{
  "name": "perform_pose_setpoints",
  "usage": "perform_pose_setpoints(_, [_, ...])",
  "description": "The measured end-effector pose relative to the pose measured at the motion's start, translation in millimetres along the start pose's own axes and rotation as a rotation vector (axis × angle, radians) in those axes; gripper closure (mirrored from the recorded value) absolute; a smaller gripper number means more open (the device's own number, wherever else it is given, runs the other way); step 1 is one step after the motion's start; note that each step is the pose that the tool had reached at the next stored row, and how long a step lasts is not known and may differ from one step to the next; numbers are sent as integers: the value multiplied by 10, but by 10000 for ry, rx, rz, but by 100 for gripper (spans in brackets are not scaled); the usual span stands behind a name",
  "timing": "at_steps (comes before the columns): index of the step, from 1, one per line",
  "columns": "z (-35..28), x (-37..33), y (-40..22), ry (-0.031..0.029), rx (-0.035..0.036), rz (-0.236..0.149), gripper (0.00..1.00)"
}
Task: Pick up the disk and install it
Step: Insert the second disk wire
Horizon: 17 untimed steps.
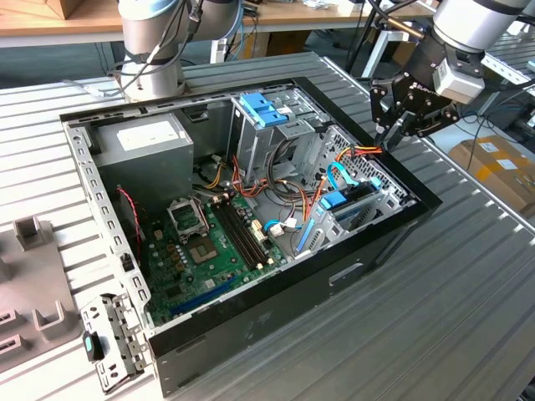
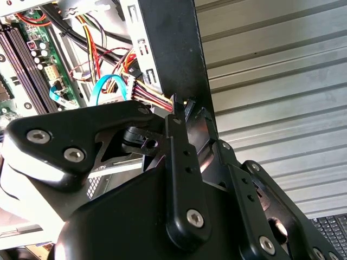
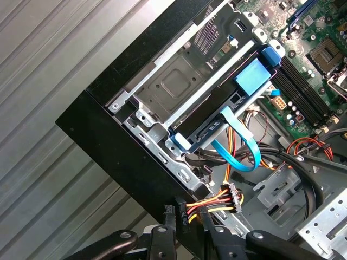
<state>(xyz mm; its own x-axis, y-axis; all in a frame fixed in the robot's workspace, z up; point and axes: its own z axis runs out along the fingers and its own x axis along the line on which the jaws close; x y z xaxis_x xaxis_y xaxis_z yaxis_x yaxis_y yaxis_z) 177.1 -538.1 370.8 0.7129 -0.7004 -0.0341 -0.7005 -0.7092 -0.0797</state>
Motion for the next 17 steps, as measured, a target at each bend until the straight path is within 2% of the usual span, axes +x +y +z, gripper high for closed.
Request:
perform_pose_setpoints(8, [11,1,1,-1,1,-28,70])
perform_pose_setpoints(11, [35,4,0,14,-16,-88,70])
perform_pose_setpoints(17, [40,9,-1,25,-33,-136,70])
